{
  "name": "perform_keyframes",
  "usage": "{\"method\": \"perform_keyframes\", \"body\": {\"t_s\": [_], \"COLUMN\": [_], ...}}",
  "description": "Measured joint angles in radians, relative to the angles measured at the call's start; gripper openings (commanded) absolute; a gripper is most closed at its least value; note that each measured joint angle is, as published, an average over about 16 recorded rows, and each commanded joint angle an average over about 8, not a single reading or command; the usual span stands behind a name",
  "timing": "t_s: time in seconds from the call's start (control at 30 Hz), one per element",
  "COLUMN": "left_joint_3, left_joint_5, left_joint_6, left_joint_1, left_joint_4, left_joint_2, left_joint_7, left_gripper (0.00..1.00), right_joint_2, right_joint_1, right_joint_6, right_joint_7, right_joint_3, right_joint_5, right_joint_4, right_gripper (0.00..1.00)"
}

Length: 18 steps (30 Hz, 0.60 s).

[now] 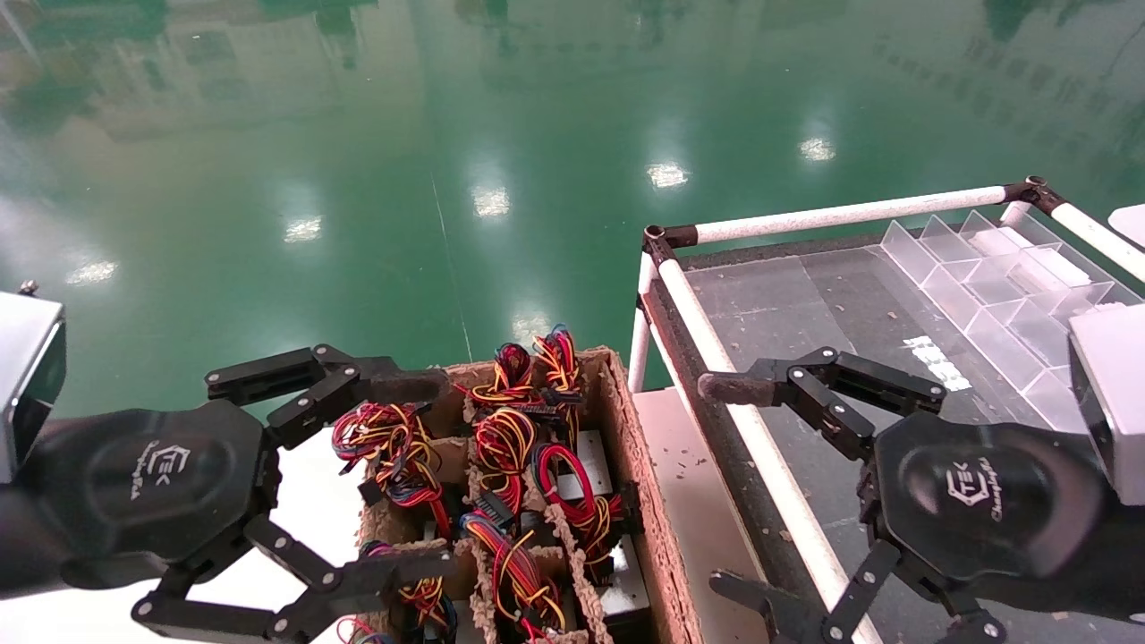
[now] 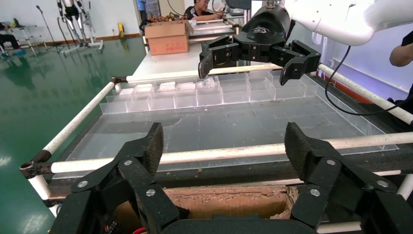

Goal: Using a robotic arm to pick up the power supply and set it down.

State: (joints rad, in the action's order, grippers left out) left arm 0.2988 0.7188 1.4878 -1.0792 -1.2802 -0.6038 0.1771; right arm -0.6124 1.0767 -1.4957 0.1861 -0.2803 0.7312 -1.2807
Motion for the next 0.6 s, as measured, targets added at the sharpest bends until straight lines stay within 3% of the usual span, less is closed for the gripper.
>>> {"method": "perform_keyframes", "body": {"t_s": [0.6], "left_joint_3": [0.000], "left_joint_5": [0.000], "left_joint_6": [0.000], "left_joint_1": [0.000], "left_joint_4": [0.000], "left_joint_2": [0.000], "left_joint_7": [0.000], "left_gripper": [0.00], "right_joint_2": [0.000], "right_joint_1": [0.000], "right_joint_6": [0.000], "right_joint_7": [0.000], "right_joint_3": [0.000], "right_joint_5": [0.000], "right_joint_4": [0.000], "right_gripper": [1.00]}}
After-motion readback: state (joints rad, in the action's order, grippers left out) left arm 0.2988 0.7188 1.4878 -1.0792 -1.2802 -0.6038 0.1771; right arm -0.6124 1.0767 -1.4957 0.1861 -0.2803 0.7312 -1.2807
